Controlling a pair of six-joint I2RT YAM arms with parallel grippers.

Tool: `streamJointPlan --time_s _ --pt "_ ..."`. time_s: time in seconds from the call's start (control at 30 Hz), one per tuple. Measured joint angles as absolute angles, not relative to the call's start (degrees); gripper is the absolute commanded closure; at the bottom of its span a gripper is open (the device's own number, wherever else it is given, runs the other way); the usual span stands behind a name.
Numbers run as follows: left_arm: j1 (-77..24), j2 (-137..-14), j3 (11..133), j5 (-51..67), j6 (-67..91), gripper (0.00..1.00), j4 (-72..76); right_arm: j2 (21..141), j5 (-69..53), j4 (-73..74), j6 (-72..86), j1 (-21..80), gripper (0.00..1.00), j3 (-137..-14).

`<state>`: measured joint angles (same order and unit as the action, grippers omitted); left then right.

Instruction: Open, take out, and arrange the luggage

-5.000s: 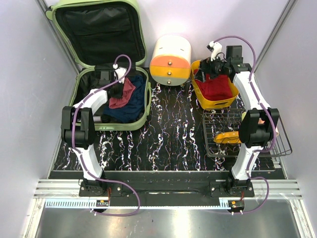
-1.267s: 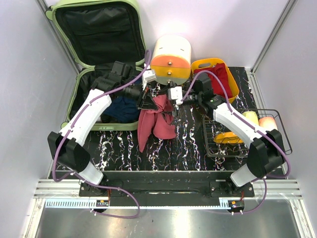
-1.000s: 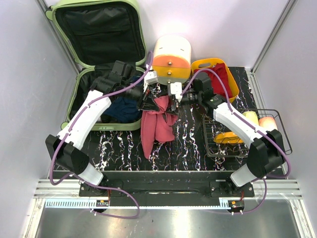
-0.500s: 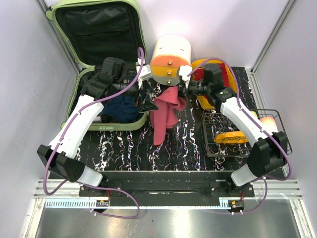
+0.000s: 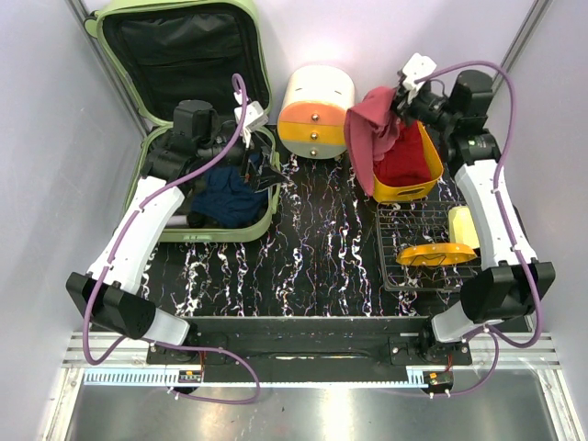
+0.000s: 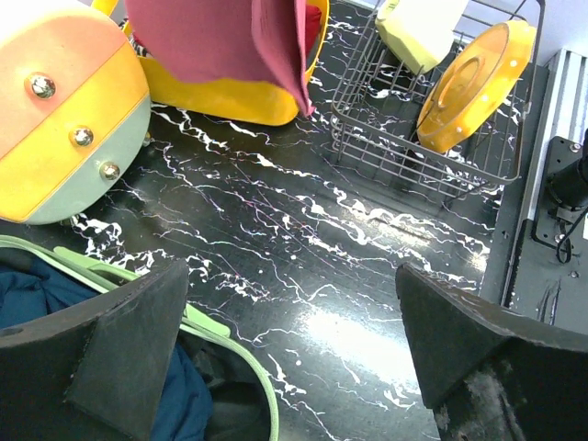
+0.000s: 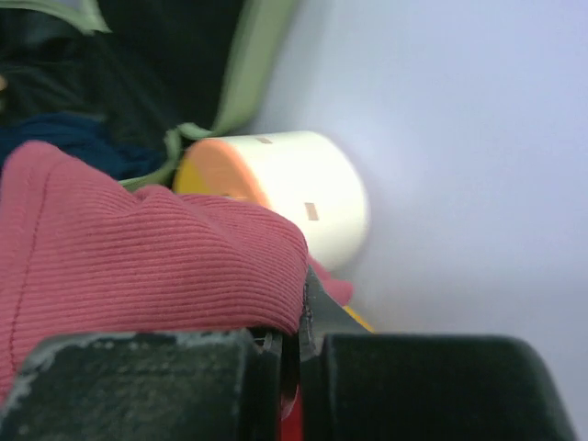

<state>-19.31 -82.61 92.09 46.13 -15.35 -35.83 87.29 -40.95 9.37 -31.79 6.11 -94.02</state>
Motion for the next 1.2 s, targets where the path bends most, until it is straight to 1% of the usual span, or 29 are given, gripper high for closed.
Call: streamJointPlan --time_s 0.23,0.57,0.77,0.87,0.9,1.0,1.03,1.07,1.13,1.17,1.2 --pt "-18.6 -82.8 91.2 44.8 -14.5 0.01 -34.7 94.2 -35.6 6.9 -33.4 1.3 1.00 -103.9" --pt "-17.9 -85.2 91.2 42.8 -13.9 0.01 -34.3 112.7 -25.3 1.8 -34.2 0.6 1.00 -117.8" --pt "-17.0 -86.0 91.2 41.1 -14.0 0.01 -34.3 122.8 -23.1 -3.0 -35.2 -0.8 1.00 -122.3" --pt "-16.1 -86.7 91.2 40.0 -14.1 0.01 -34.4 125.7 -23.0 -3.9 -36.6 -1.3 1.00 -121.1" --pt "-15.6 -86.8 91.2 39.8 -14.1 0.01 -34.4 125.8 -23.2 -5.0 -37.4 -1.5 1.00 -118.8" --pt "-13.6 -87.1 90.1 39.1 -14.1 0.01 -34.4 125.1 -23.6 -8.4 -40.9 -1.8 0.78 -110.4" --pt "-12.9 -87.1 89.6 39.0 -14.1 0.01 -34.4 124.9 -23.7 -8.5 -41.8 -1.8 0.73 -107.9" --pt "-12.5 -87.2 89.2 38.8 -14.1 0.01 -34.5 124.5 -23.8 -9.3 -43.4 -1.9 0.55 -104.6" --pt "-11.6 -87.3 88.4 38.7 -14.1 0.01 -34.5 123.5 -25.2 -8.6 -46.4 -1.9 0.38 -98.0" --pt "-11.2 -87.4 88.2 38.5 -14.1 0.01 -34.6 123.1 -25.7 -7.6 -47.7 -1.9 0.25 -95.8" --pt "-10.9 -87.5 87.9 38.4 -14.1 0.01 -34.6 122.6 -26.3 -6.5 -49.1 -1.9 0.21 -93.7"
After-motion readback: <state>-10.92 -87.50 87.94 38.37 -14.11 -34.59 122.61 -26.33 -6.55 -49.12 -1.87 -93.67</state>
